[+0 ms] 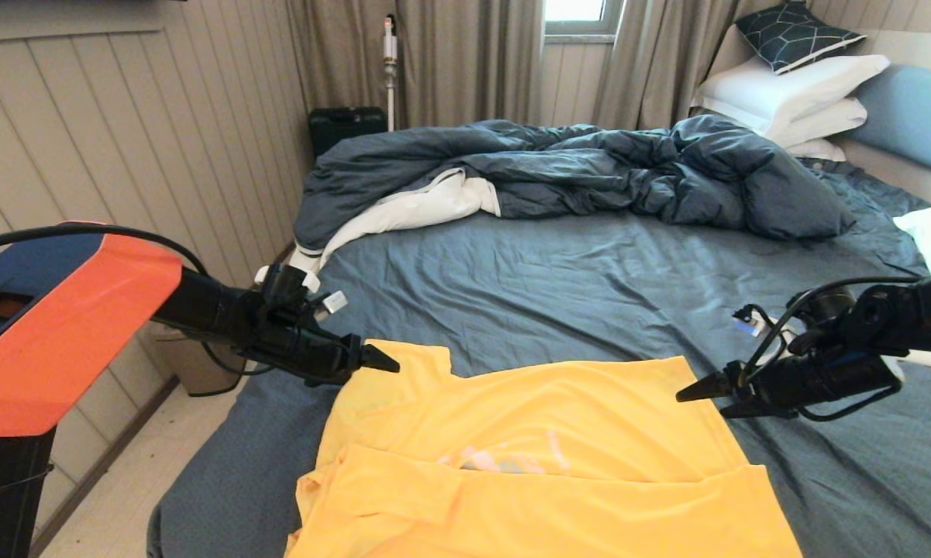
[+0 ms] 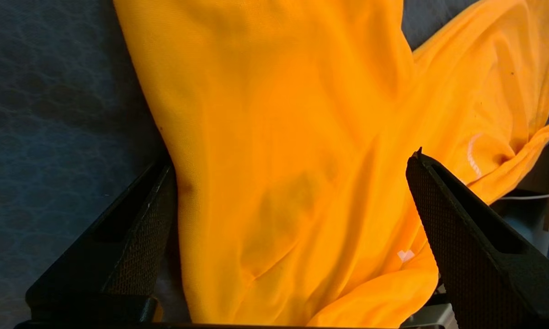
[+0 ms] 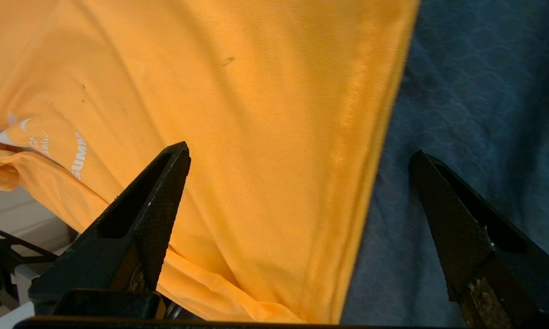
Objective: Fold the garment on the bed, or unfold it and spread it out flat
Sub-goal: Fold the yellow T-shirt
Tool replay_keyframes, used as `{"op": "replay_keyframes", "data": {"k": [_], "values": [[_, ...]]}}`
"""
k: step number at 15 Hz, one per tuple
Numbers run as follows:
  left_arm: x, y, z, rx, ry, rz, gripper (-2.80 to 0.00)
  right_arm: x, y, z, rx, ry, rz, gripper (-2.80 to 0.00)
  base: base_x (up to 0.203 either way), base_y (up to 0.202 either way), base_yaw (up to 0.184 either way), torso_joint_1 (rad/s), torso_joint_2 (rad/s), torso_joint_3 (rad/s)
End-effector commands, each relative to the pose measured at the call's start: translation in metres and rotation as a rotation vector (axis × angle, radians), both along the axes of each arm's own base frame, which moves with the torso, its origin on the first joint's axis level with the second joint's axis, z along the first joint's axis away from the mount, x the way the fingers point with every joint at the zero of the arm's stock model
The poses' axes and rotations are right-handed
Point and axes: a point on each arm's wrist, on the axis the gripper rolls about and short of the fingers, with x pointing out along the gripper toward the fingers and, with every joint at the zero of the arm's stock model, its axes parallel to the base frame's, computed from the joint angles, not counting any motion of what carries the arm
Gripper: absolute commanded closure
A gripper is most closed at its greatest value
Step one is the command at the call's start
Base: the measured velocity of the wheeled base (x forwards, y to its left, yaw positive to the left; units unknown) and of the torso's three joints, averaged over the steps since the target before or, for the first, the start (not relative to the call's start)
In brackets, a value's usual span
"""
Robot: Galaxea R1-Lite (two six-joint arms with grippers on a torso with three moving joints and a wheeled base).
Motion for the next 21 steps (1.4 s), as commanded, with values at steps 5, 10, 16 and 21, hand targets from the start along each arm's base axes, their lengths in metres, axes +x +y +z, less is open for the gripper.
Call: {"op": "replay_keyframes", "data": {"k": [5, 10, 16, 21], "values": [[-0.002, 0.0, -0.002, -0.003, 0.002, -0.001, -2.8, 0.001, 0.007, -0.001, 0.005, 0.01, 0.015, -2.8, 0.0, 0.0, 0.0, 0.0, 0.0, 0.0], [-0.002, 0.0, -0.003, -0.002, 0.007, -0.001, -2.8, 0.003, 0.009, 0.002, 0.006, 0.001, 0.015, -2.8, 0.0, 0.0, 0.0, 0.0, 0.0, 0.0], [0.0, 0.0, -0.005, -0.003, 0.007, -0.002, -2.8, 0.008, 0.015, 0.006, 0.008, -0.012, 0.021, -2.8, 0.0, 0.0, 0.0, 0.0, 0.0, 0.0], [0.0, 0.0, -0.005, -0.002, 0.008, -0.001, -2.8, 0.008, 0.024, 0.004, 0.011, 0.0, 0.045, -2.8, 0.0, 0.0, 0.0, 0.0, 0.0, 0.0]]}}
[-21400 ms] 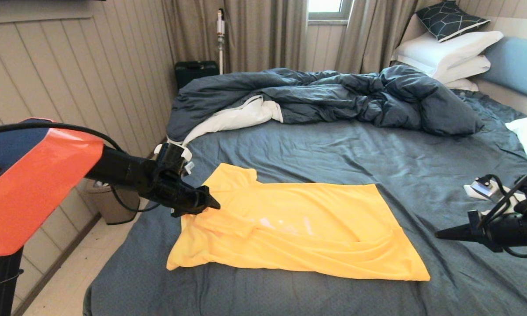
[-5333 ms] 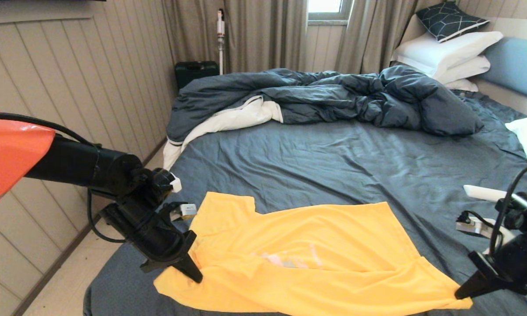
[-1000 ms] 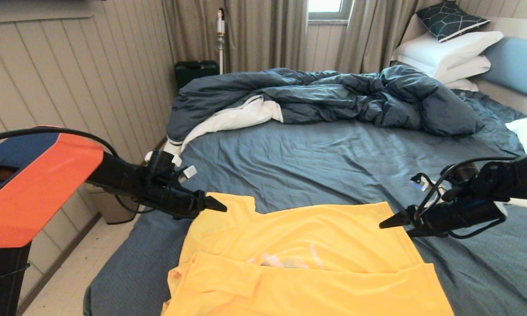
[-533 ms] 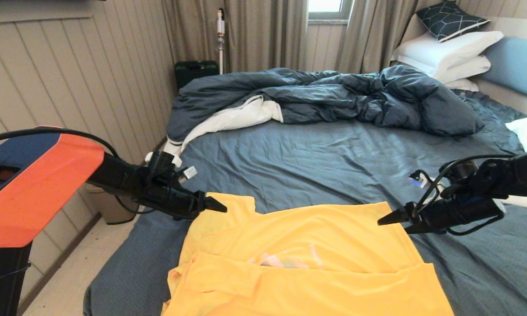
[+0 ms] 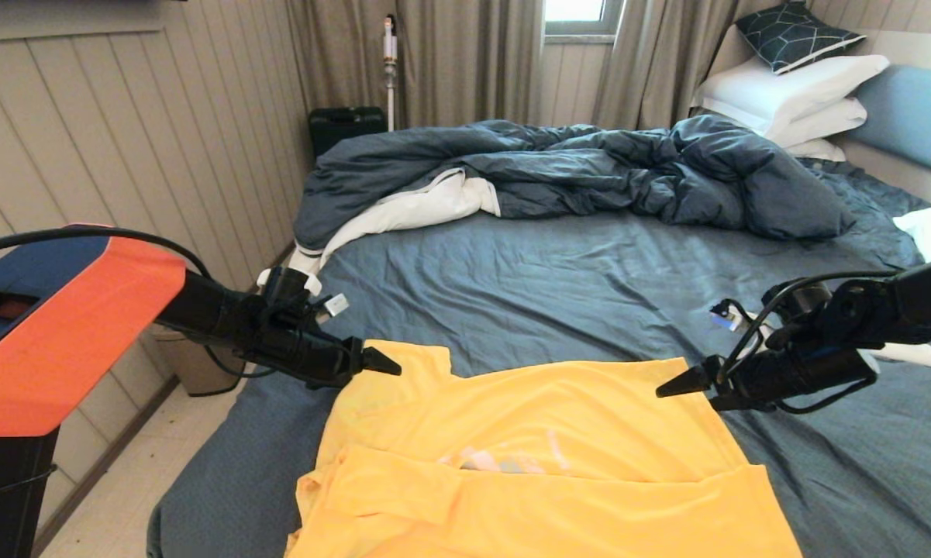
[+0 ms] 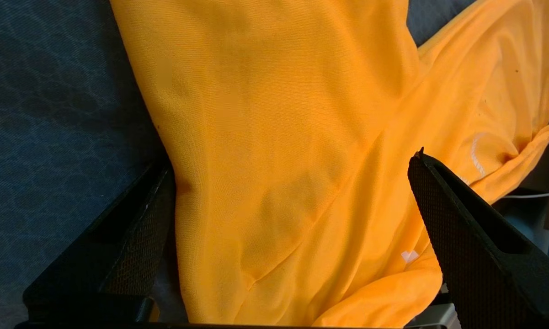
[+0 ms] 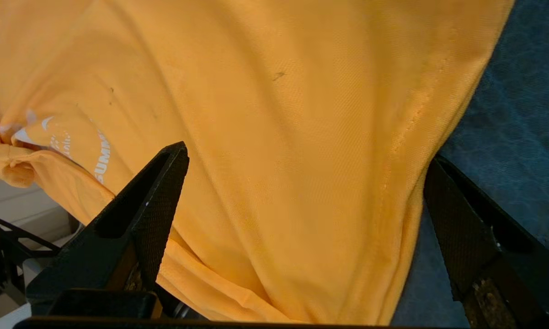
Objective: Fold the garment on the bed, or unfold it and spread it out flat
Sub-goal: Fold the yellow T-shirt
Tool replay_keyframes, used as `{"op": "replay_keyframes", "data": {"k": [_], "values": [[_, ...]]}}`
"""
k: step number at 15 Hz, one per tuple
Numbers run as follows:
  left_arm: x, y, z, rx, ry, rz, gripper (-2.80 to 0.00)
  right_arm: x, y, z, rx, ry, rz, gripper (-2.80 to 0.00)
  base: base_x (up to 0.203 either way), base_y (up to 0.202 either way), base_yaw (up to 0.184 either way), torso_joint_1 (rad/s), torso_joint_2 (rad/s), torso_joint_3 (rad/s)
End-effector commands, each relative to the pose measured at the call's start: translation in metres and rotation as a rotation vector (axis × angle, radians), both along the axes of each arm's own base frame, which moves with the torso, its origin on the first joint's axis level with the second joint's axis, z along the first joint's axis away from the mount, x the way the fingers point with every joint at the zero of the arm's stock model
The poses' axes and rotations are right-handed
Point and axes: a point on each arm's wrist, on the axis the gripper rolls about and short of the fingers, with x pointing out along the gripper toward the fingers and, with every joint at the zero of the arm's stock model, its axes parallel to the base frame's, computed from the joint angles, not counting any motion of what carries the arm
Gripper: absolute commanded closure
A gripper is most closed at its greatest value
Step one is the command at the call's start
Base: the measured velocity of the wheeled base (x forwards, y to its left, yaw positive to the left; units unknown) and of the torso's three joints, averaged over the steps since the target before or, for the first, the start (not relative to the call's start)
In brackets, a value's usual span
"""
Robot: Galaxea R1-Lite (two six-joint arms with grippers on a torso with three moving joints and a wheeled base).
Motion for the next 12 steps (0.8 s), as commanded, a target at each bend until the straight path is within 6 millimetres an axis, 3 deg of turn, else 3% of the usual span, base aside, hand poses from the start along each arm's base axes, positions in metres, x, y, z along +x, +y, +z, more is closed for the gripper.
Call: {"op": "replay_keyframes", "data": {"k": [1, 2, 3, 4, 12], "values": [[-0.0001, 0.0, -0.001, -0.002, 0.005, 0.0, -2.8, -0.0005, 0.0008, -0.0011, 0.003, 0.005, 0.004, -2.8, 0.0, 0.0, 0.0, 0.0, 0.0, 0.0], [0.0001, -0.0001, -0.0007, -0.002, 0.004, 0.0, -2.8, -0.0007, 0.0008, -0.0012, 0.002, 0.006, 0.003, 0.0, 0.0, 0.0, 0.0, 0.0, 0.0, 0.0], [-0.0005, 0.0, -0.0015, -0.001, 0.007, -0.001, -2.8, -0.0012, 0.0006, -0.0018, 0.001, 0.008, 0.003, 0.0, 0.0, 0.0, 0.0, 0.0, 0.0, 0.0], [-0.0005, 0.0, -0.0015, -0.001, 0.007, -0.001, 0.0, -0.0014, 0.0003, -0.0021, 0.0, 0.009, 0.002, 0.0, 0.0, 0.0, 0.0, 0.0, 0.0, 0.0], [0.0022, -0.0006, 0.0028, -0.013, -0.026, 0.004, 0.0, -0.0042, -0.0032, -0.0042, -0.003, 0.021, -0.012, 0.0, 0.0, 0.0, 0.0, 0.0, 0.0, 0.0]]}}
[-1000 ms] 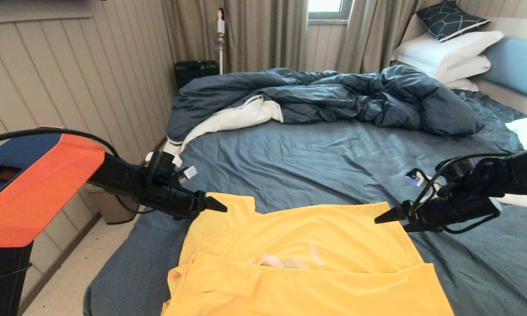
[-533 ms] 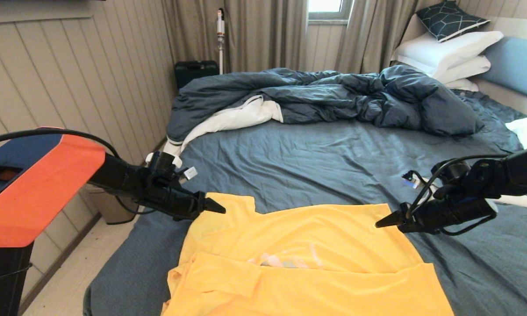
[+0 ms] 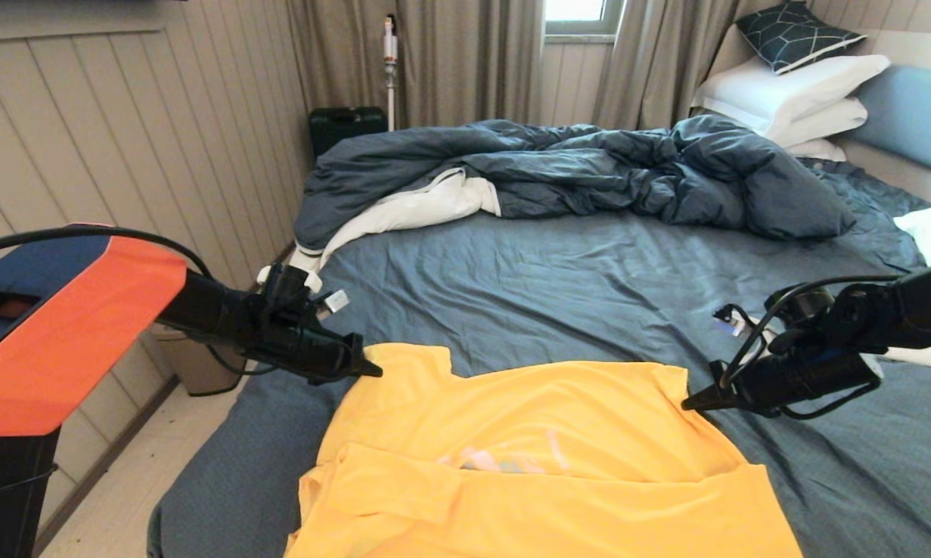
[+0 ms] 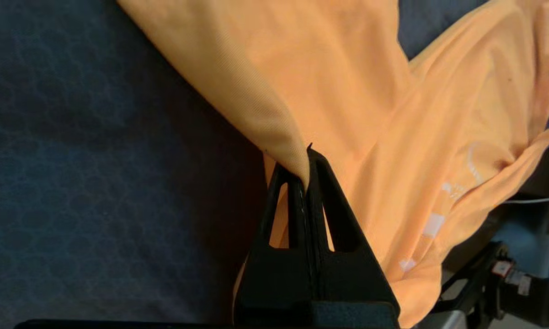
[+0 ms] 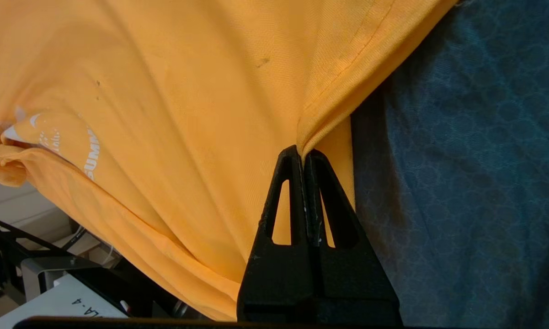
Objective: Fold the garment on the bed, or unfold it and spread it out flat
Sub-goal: Fold the yellow T-shirt
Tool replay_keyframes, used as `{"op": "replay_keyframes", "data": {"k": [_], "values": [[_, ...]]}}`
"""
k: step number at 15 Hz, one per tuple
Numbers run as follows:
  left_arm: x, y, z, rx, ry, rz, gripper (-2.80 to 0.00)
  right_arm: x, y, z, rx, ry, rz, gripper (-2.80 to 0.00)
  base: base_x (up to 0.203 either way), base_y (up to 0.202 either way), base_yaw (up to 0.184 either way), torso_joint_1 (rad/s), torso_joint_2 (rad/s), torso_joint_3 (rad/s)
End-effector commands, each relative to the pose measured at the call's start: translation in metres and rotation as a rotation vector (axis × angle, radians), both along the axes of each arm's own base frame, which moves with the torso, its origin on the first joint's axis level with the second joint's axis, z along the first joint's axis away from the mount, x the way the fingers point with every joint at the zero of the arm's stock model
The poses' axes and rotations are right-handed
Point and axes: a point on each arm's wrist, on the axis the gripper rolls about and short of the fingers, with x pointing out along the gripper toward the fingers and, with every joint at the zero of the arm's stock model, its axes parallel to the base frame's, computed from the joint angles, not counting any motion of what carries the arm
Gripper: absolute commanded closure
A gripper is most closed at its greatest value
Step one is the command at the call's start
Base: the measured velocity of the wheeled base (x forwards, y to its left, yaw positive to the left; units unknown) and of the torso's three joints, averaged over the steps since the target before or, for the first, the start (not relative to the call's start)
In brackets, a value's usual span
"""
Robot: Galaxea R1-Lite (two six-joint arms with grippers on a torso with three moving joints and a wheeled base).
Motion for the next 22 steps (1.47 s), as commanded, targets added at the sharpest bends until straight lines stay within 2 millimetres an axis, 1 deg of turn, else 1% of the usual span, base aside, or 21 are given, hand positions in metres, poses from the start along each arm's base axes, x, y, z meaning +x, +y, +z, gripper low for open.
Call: {"op": "replay_keyframes", "data": {"k": [1, 6, 8, 11, 12, 16, 19, 22], "values": [[-0.002, 0.0, 0.002, -0.006, -0.009, 0.001, 0.0, -0.002, -0.001, 0.0, 0.004, 0.002, -0.001, 0.0, 0.0, 0.0, 0.0, 0.0, 0.0, 0.0], [-0.025, 0.006, 0.019, -0.004, -0.012, -0.004, 0.0, -0.016, -0.003, 0.002, 0.008, 0.008, -0.016, 0.0, 0.0, 0.0, 0.0, 0.0, 0.0, 0.0], [-0.036, 0.009, 0.028, -0.008, -0.029, -0.003, 0.0, -0.024, -0.004, 0.003, -0.002, -0.029, -0.022, 0.0, 0.0, 0.0, 0.0, 0.0, 0.0, 0.0], [-0.05, 0.012, 0.029, -0.013, -0.055, -0.004, 0.0, -0.039, -0.004, 0.005, -0.022, -0.098, -0.025, 0.0, 0.0, 0.0, 0.0, 0.0, 0.0, 0.0], [-0.054, 0.013, 0.026, -0.013, -0.05, -0.004, 0.0, -0.044, -0.003, 0.007, -0.03, -0.116, -0.021, 0.0, 0.0, 0.0, 0.0, 0.0, 0.0, 0.0], [-0.072, 0.017, 0.021, -0.017, -0.056, -0.004, 0.0, -0.064, -0.017, 0.01, -0.055, -0.138, -0.032, 0.0, 0.0, 0.0, 0.0, 0.0, 0.0, 0.0], [-0.082, 0.02, 0.03, -0.023, -0.076, -0.004, 0.0, -0.078, -0.029, 0.007, -0.073, -0.142, -0.039, 0.0, 0.0, 0.0, 0.0, 0.0, 0.0, 0.0], [-0.093, 0.023, 0.036, -0.024, -0.083, -0.003, 0.0, -0.088, -0.035, 0.006, -0.05, -0.146, -0.053, 0.0, 0.0, 0.0, 0.0, 0.0, 0.0, 0.0]]}}
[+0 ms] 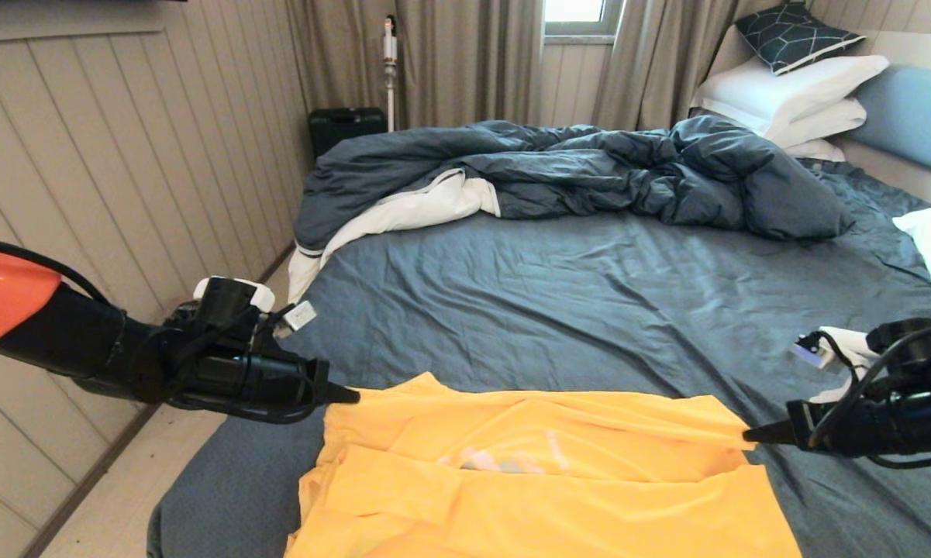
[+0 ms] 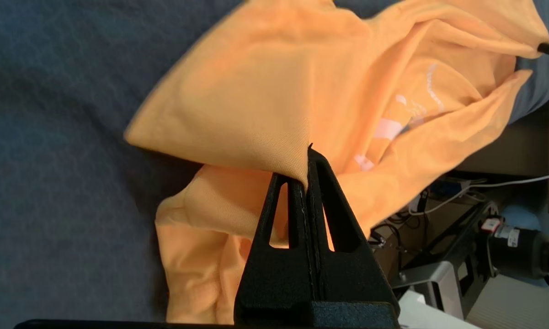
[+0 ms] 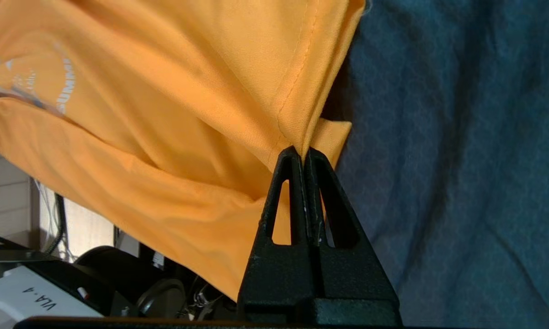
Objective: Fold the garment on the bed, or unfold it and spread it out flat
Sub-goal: Fold the yellow T-shirt
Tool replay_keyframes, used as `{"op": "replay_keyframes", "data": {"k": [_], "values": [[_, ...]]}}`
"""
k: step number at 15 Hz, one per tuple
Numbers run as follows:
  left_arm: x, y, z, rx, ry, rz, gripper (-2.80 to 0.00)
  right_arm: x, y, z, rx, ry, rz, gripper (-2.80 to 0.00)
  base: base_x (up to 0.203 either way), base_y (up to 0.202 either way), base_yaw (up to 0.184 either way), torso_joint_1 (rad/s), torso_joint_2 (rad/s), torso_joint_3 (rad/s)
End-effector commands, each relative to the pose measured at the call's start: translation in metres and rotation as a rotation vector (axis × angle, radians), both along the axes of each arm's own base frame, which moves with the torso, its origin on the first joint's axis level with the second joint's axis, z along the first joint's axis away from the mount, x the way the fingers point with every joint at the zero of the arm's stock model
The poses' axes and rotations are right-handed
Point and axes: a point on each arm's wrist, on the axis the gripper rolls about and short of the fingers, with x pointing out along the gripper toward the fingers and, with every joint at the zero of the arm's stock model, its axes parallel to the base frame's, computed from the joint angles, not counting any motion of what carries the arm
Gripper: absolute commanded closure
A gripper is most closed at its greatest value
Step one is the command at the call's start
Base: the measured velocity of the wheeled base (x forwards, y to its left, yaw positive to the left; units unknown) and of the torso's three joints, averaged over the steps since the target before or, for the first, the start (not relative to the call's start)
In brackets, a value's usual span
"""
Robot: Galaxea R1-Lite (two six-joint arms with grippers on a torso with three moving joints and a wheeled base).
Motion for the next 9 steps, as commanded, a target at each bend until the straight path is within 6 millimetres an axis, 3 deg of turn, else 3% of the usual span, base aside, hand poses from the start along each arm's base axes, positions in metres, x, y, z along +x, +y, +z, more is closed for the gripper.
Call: {"op": "replay_keyframes", "data": {"k": [1, 9], "values": [[-0.007, 0.002, 0.007, -0.007, -0.015, -0.002, 0.0, -0.005, -0.002, 0.002, 0.004, -0.008, -0.009, 0.0, 0.0, 0.0, 0.0, 0.0, 0.0, 0.0], [-0.027, 0.009, 0.026, -0.022, -0.067, 0.009, 0.0, -0.025, -0.012, 0.01, 0.011, -0.048, -0.031, 0.0, 0.0, 0.0, 0.0, 0.0, 0.0, 0.0]]}}
